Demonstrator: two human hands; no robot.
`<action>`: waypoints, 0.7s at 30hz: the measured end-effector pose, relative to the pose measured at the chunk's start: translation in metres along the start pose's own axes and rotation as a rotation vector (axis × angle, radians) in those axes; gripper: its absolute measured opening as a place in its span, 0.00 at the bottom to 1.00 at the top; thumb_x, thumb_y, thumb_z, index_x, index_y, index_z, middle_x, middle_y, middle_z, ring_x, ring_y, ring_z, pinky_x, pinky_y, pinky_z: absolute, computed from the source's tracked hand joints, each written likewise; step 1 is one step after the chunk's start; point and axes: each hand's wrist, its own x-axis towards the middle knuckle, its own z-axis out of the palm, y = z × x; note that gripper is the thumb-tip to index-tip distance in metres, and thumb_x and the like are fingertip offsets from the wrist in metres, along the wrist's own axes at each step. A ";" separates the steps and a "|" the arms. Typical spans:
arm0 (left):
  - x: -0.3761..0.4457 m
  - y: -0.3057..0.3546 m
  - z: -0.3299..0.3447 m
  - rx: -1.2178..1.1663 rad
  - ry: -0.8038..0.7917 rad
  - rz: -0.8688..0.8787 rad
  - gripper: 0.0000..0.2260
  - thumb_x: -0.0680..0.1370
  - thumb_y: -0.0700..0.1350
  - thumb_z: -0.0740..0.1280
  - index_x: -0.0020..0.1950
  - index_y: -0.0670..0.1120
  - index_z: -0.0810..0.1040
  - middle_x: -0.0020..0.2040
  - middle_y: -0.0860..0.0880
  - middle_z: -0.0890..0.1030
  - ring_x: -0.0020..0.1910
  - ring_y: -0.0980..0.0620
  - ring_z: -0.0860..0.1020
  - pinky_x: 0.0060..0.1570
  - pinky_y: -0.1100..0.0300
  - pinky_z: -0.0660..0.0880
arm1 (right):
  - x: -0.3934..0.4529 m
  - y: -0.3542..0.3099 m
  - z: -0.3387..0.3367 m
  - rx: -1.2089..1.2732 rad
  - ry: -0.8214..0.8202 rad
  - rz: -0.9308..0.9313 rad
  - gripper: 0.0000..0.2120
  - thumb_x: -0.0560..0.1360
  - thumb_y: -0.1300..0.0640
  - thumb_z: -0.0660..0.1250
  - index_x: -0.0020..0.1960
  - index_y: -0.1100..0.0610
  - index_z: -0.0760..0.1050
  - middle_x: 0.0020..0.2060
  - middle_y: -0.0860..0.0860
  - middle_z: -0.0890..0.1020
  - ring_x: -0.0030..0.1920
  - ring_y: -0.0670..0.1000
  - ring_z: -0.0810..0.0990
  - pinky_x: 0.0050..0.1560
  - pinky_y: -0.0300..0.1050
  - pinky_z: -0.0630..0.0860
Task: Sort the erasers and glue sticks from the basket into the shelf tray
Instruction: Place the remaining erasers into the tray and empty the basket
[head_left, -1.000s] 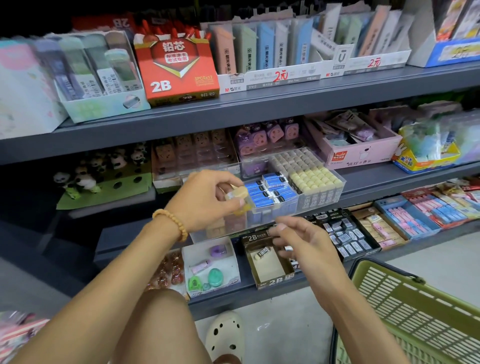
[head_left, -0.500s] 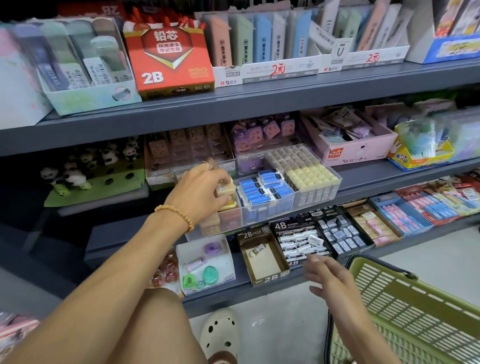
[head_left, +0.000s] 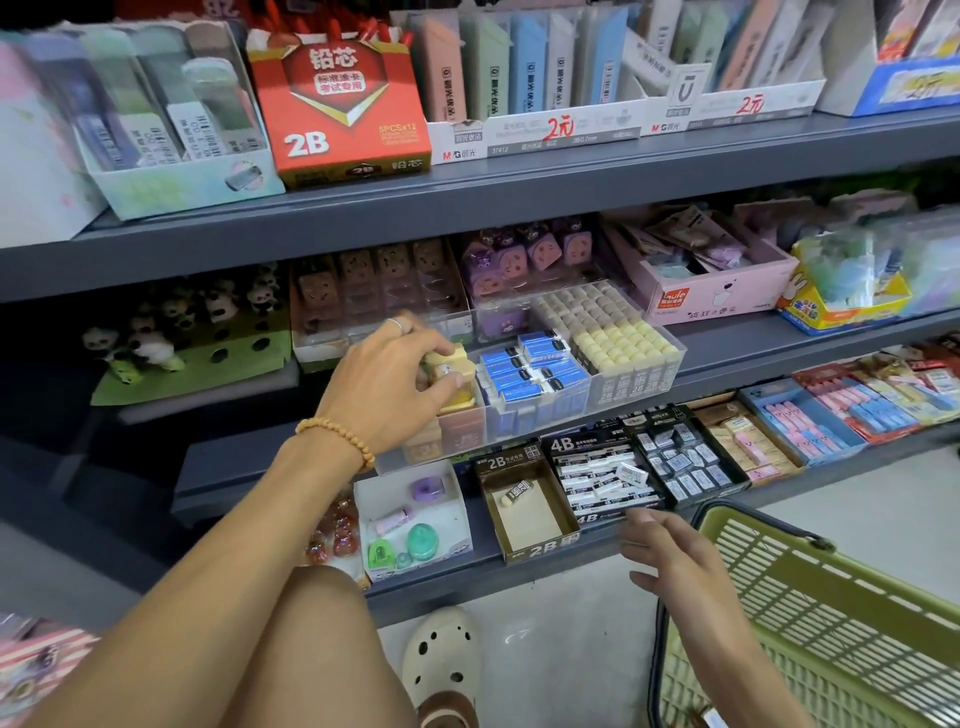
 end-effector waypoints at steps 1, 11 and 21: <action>-0.003 0.003 -0.003 -0.035 0.017 -0.008 0.10 0.75 0.53 0.70 0.55 0.52 0.80 0.52 0.54 0.74 0.43 0.56 0.79 0.53 0.52 0.76 | -0.001 0.000 -0.002 0.002 0.004 -0.005 0.07 0.81 0.53 0.64 0.51 0.54 0.80 0.51 0.54 0.84 0.54 0.51 0.82 0.54 0.50 0.76; -0.076 0.085 0.016 -0.783 0.022 -0.200 0.04 0.76 0.47 0.69 0.50 0.52 0.81 0.45 0.55 0.82 0.46 0.55 0.82 0.48 0.58 0.80 | -0.018 0.002 -0.035 0.012 0.030 -0.047 0.08 0.82 0.54 0.63 0.53 0.54 0.80 0.51 0.52 0.84 0.53 0.51 0.82 0.57 0.53 0.76; -0.131 0.131 0.155 -0.863 -0.227 -0.438 0.07 0.81 0.48 0.62 0.56 0.52 0.77 0.50 0.54 0.80 0.51 0.56 0.78 0.53 0.60 0.76 | -0.025 0.042 -0.101 -0.016 0.125 -0.022 0.09 0.82 0.51 0.61 0.56 0.52 0.78 0.52 0.48 0.83 0.53 0.47 0.81 0.61 0.54 0.75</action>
